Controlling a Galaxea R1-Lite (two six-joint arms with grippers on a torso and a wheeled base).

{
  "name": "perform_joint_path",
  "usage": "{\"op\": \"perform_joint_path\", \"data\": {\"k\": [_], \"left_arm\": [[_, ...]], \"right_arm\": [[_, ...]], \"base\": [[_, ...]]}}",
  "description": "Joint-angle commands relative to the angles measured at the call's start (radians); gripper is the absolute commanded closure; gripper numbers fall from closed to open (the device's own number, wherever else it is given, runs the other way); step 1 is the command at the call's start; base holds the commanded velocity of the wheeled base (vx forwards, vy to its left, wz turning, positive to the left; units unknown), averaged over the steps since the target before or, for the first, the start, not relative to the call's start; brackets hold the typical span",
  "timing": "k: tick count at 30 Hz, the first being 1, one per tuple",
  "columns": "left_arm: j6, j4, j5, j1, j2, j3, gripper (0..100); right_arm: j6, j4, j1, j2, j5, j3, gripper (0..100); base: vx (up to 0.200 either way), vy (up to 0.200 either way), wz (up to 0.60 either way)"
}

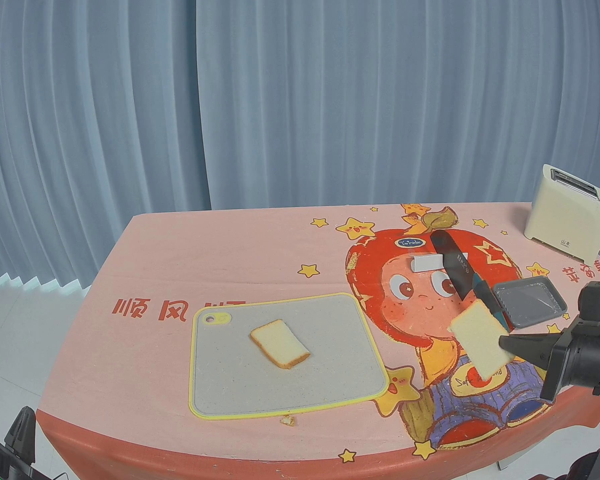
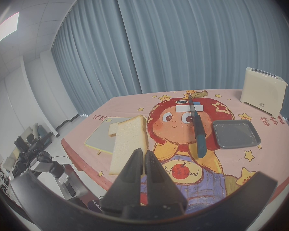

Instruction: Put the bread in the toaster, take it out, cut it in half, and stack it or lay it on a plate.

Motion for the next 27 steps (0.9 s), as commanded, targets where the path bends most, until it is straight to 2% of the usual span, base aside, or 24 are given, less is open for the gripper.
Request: {"op": "perform_joint_path", "data": {"k": [1, 5, 18, 27], "left_arm": [[0.000, 0.001, 0.000, 0.001, -0.016, 0.018, 100], [-0.001, -0.001, 0.002, 0.000, -0.016, 0.018, 100], [0.000, -0.001, 0.002, 0.000, -0.016, 0.018, 100], [-0.001, -0.001, 0.002, 0.000, -0.016, 0.018, 100]], "right_arm": [[-0.006, -0.002, 0.011, -0.032, -0.005, 0.010, 100], [-0.030, -0.002, 0.011, -0.037, -0.008, 0.010, 100], [-0.032, -0.003, 0.011, -0.031, -0.008, 0.008, 100], [-0.032, -0.003, 0.009, -0.029, -0.008, 0.010, 100]], "base": [[0.000, 0.000, 0.00], [0.000, 0.000, 0.00], [0.000, 0.000, 0.00], [0.000, -0.200, 0.00]]}}
